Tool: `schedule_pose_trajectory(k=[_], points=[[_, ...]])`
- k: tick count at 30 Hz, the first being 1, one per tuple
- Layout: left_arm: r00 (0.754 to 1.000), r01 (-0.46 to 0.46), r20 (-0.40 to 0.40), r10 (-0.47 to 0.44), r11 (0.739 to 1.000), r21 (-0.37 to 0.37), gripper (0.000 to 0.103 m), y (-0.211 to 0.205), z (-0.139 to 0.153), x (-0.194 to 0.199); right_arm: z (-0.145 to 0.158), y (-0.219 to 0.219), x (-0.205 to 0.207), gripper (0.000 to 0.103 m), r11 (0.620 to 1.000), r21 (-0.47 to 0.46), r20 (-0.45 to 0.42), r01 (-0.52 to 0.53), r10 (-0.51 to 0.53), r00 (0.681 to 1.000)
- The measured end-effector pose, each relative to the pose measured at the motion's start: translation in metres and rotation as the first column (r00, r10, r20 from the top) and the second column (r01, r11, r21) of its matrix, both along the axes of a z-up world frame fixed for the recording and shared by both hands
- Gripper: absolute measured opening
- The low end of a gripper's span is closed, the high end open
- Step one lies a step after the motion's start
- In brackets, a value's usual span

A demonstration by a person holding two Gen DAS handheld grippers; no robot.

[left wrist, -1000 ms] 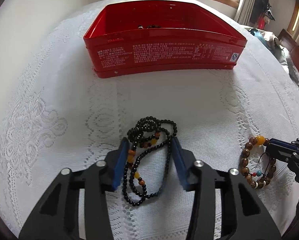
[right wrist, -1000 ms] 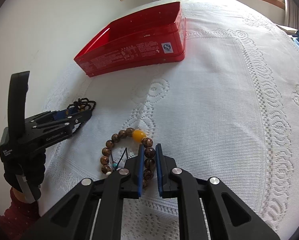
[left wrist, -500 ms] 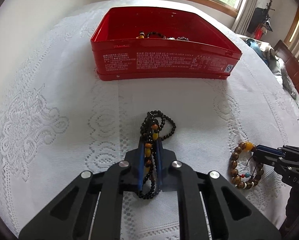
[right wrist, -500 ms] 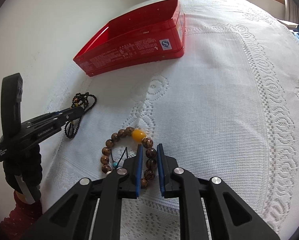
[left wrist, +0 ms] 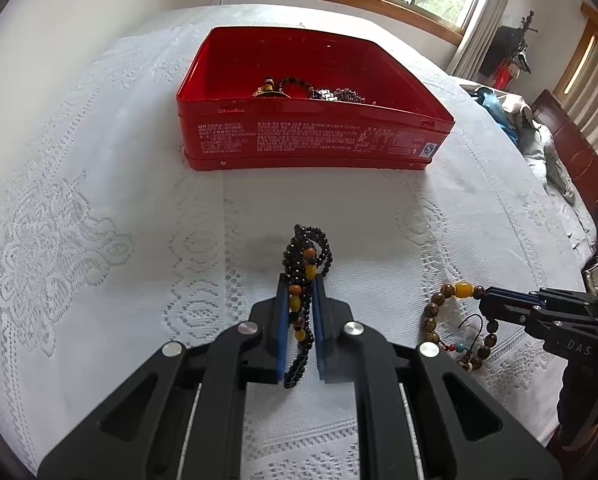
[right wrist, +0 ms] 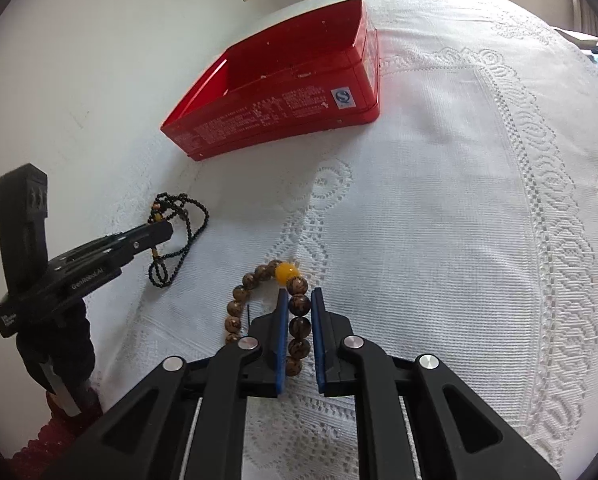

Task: Organize jewelry
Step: 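Lift the wooden bracelet and black necklace up off the bed with both tools, then carry the bracelet and necklace into the red box and open both tools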

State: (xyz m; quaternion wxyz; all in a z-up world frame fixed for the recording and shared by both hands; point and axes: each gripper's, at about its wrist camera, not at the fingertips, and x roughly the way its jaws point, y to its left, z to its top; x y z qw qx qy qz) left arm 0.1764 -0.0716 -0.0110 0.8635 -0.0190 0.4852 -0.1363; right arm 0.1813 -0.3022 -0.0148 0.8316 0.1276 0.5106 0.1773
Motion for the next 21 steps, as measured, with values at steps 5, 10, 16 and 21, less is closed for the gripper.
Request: schedule_pose_trajectory(k=[5,10,16,21], points=[[1.0,-0.008,0.019,0.008,1.0,-0.021,0.009,0.003,0.016,-0.002,0.036,0.007,0.002,0.011,0.999,-0.049,0.034,-0.019,0.021,0.999],[0.999,-0.011,0.046,0.013,1.0,-0.023,0.009,0.003,0.039,0.003,0.078,0.014,0.005,0.011,0.992,-0.122,0.086,-0.034,0.044,0.995],[0.992,-0.012,0.123,0.016,0.999,-0.037,0.009,-0.003,0.083,0.024,0.126,0.019,0.023,0.011,0.985,-0.173,0.158,-0.02,0.048,0.986],[0.98,0.011,0.199,0.005,0.997,-0.077,0.009,-0.015,0.122,0.051,0.16,0.033,0.056,0.011,0.982,-0.189,0.213,-0.003,0.044,0.976]])
